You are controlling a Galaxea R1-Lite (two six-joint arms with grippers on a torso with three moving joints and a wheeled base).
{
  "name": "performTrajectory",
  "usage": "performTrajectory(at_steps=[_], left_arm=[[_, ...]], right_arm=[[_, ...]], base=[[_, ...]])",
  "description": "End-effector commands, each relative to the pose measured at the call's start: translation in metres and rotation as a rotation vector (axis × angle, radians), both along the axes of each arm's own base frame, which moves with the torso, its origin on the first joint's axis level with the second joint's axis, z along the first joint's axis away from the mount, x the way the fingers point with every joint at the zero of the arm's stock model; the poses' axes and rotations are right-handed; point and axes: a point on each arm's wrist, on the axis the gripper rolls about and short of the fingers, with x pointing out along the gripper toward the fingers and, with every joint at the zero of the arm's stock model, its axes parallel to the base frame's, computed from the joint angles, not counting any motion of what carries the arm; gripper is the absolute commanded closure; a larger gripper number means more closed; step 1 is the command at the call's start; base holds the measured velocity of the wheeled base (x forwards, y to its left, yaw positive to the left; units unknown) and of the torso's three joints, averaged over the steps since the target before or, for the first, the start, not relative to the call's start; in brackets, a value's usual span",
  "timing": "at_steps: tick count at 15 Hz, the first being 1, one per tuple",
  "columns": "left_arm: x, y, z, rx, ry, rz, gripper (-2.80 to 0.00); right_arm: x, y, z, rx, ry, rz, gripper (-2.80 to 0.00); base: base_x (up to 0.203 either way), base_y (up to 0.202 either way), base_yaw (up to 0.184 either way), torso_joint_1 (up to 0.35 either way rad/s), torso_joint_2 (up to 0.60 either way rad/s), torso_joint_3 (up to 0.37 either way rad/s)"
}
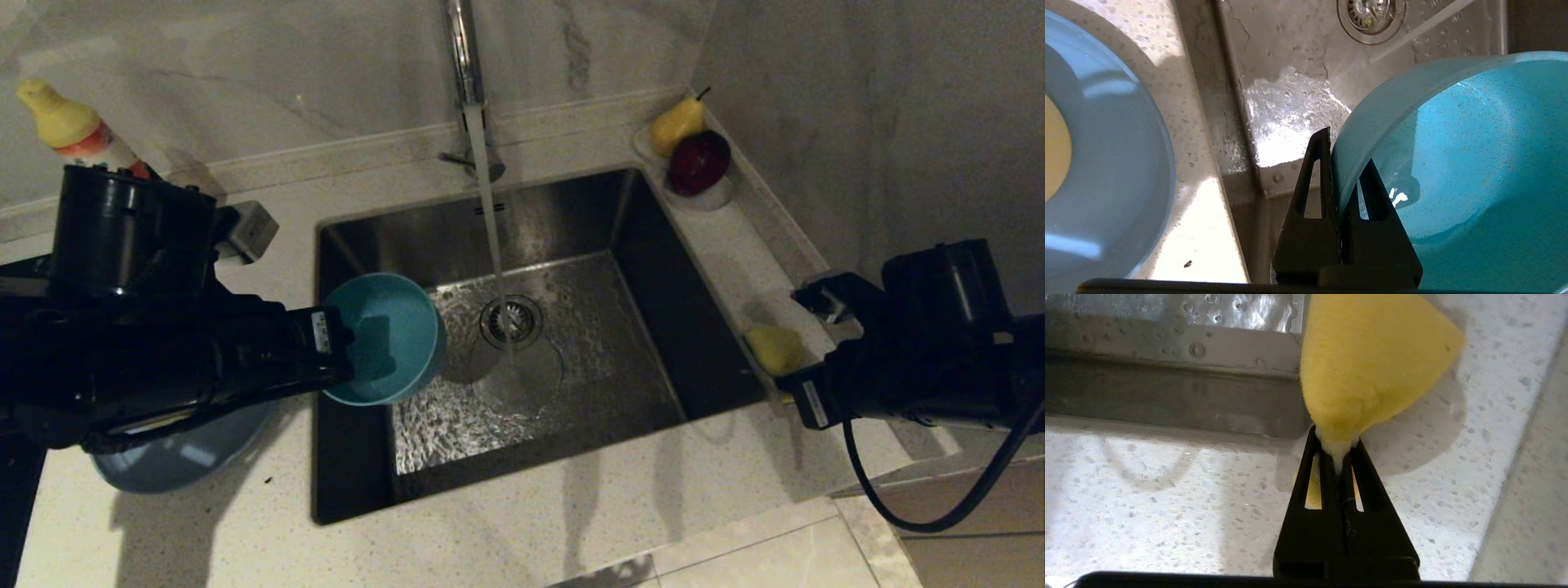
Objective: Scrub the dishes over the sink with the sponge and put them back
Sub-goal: Pick up a bowl and the sponge
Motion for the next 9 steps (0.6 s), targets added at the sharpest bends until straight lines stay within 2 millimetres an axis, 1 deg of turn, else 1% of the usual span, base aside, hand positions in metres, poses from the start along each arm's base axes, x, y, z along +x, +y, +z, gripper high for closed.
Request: performTrajectory(at_steps=[1,3,6,9], left_arm=[[-0.003,0.001,0.002,-0.006,-0.007,0.004,0.00],[-0.004,0.002,0.003,-0.008,-0.010,0.004,0.00],[-0.005,0.002,0.004,-0.009,-0.016,0.003,0.00],[-0.007,0.003,0.004,-0.006,-0.014,0.000,0.00]], right_arm=[[-0.006,-0.002,0.009,-0.002,-0.032,-0.014,0.00],[-0.018,-0.005,0.023,0.007,-0.075,-0.011,0.00],[-0.040,-0.009,0.042,0.022,-0.094,0.023,0.00],[-0.058,-0.015,0.053,0.113,-0.072,0.157,0.00]], base=[[0.000,0.000,0.000,0.000,0.00,0.000],[0.000,0.000,0.000,0.000,0.00,0.000],[0.000,0.000,0.000,0.000,0.00,0.000],[0.000,0.000,0.000,0.000,0.00,0.000]])
